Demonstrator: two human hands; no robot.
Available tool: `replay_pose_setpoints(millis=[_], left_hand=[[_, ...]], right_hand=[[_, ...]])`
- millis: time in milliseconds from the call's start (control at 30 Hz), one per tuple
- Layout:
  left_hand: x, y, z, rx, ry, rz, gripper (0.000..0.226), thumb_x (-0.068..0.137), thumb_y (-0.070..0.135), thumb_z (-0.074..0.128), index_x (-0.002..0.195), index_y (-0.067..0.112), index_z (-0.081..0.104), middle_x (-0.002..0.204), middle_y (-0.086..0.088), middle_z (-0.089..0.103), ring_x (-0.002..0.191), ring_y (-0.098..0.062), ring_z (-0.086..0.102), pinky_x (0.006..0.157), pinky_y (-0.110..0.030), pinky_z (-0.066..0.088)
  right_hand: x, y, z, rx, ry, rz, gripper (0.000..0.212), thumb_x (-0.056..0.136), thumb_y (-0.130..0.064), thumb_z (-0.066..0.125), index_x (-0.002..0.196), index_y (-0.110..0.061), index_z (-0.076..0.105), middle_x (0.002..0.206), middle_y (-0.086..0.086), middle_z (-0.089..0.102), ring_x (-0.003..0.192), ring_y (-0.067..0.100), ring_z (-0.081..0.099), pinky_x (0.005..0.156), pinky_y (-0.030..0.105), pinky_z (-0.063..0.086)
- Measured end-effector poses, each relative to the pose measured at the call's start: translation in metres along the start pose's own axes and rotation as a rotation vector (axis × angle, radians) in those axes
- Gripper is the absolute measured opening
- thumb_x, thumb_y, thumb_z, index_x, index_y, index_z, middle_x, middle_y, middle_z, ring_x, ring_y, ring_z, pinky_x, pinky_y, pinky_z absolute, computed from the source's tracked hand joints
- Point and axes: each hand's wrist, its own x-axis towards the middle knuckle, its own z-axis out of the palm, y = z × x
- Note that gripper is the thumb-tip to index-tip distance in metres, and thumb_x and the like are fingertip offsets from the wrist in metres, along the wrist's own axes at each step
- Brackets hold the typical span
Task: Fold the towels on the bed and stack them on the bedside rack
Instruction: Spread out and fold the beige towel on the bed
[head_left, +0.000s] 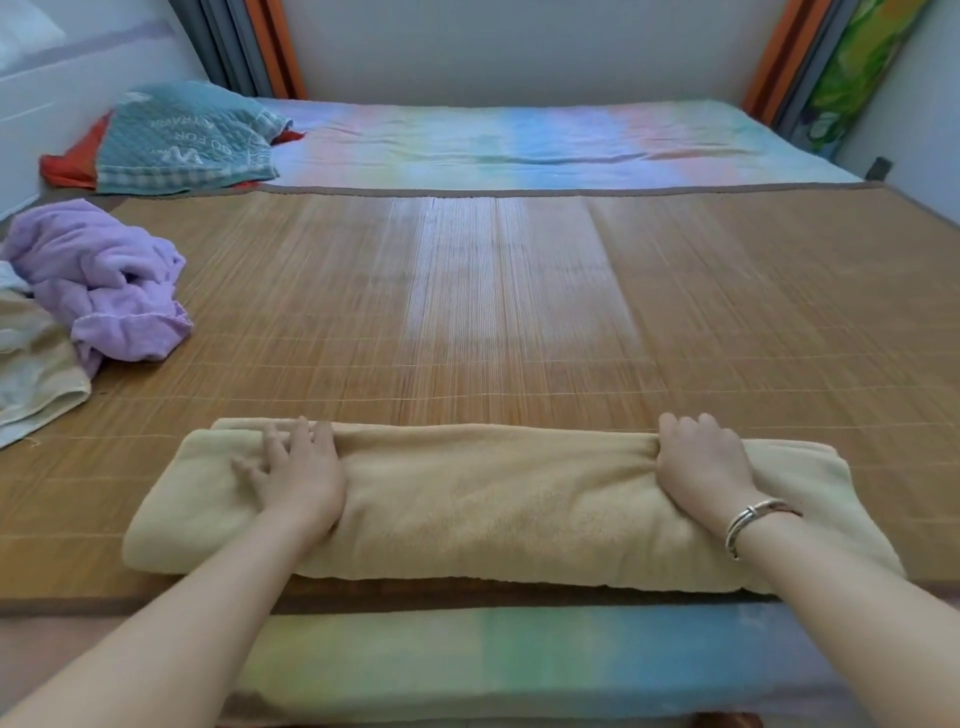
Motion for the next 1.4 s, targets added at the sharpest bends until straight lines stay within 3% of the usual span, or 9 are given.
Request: replay_pose_setpoints(millis=[200,300,433,567,900,1067,1233,1333,1400], left_hand=[[-0.022,0.031,0.008,-0.290,0.175,0.221,0.053,0.100,0.025,0.028,0.151,0.029,0.017,0.161,0.004,0.006,0.149,-0.024,0.001,0.118,-0.056,0.006],[-0.056,0.079,0.005,-0.398,0.093,0.417,0.053,0.099,0.047,0.022,0.151,0.038,0.013,0.160,0.012,0.001,0.149,-0.018,-0.003,0.119,-0.053,0.003],[-0.076,0.104,0.031,-0.196,-0.017,0.502,0.056,0.095,0.058,0.009,0.148,0.048,-0.005,0.157,0.019,-0.018,0.146,-0.015,-0.019,0.116,-0.056,-0.007],[-0.058,0.089,0.046,-0.147,-0.013,0.405,0.060,0.091,0.065,0.005,0.145,0.050,-0.015,0.157,0.017,-0.019,0.146,-0.018,-0.021,0.112,-0.057,-0.015],[-0.057,0.108,0.029,-0.063,-0.093,0.284,0.060,0.092,0.063,0.002,0.145,0.046,-0.019,0.158,0.011,-0.019,0.146,-0.027,-0.017,0.113,-0.063,-0.005],[-0.095,0.157,0.020,-0.172,-0.108,0.424,0.062,0.092,0.067,0.011,0.146,0.049,-0.014,0.158,0.011,-0.019,0.147,-0.027,-0.016,0.115,-0.057,-0.006],[-0.154,0.210,0.034,-0.121,-0.177,0.649,0.058,0.091,0.064,0.002,0.146,0.050,-0.011,0.154,0.015,-0.025,0.143,-0.023,-0.026,0.115,-0.052,-0.014],[-0.160,0.211,0.043,-0.094,-0.170,0.658,0.071,0.076,0.070,-0.011,0.144,0.052,-0.013,0.152,0.017,-0.028,0.142,-0.023,-0.028,0.115,-0.050,-0.015],[-0.156,0.210,0.044,-0.107,-0.178,0.655,0.061,0.086,0.067,-0.002,0.145,0.052,-0.011,0.154,0.017,-0.025,0.143,-0.023,-0.028,0.115,-0.049,-0.015]], right_hand=[[-0.002,-0.008,0.010,0.097,0.047,0.026,0.026,0.090,-0.016,0.036,0.115,-0.015,0.042,0.115,0.006,0.052,0.105,0.024,0.046,0.095,0.036,0.038],[-0.027,-0.039,-0.006,0.299,0.084,-0.121,0.045,0.095,-0.031,0.029,0.137,-0.015,0.034,0.144,0.006,0.037,0.136,0.022,0.031,0.119,0.043,0.015],[-0.069,-0.088,-0.002,0.358,-0.067,-0.339,0.077,0.083,-0.048,-0.009,0.153,-0.022,0.005,0.161,-0.004,-0.005,0.147,0.013,-0.012,0.117,0.039,-0.012],[-0.064,-0.044,0.030,0.266,-0.065,-0.257,0.068,0.086,-0.046,-0.005,0.151,-0.028,-0.010,0.158,-0.013,-0.015,0.143,0.006,-0.022,0.115,0.039,-0.017],[-0.059,0.113,0.039,0.241,-0.143,0.118,0.060,0.098,-0.041,0.010,0.153,-0.023,-0.001,0.161,-0.006,-0.004,0.148,0.016,-0.005,0.118,0.042,0.001],[-0.080,0.140,0.039,0.548,0.018,0.479,0.060,0.097,-0.042,0.038,0.140,-0.001,0.033,0.141,0.022,0.040,0.129,0.037,0.035,0.106,0.041,0.027],[-0.082,0.154,0.030,0.758,-0.215,0.558,0.055,0.091,-0.058,0.037,0.102,-0.007,0.057,0.110,0.016,0.063,0.101,0.032,0.056,0.084,0.038,0.044],[-0.083,0.150,0.018,0.883,-0.351,0.534,0.060,0.090,-0.058,0.040,0.113,-0.005,0.057,0.115,0.014,0.062,0.101,0.030,0.058,0.084,0.037,0.048],[-0.084,0.149,0.010,1.047,-0.444,0.582,0.063,0.088,-0.053,0.050,0.125,-0.002,0.051,0.119,0.014,0.061,0.105,0.030,0.060,0.091,0.041,0.051]])
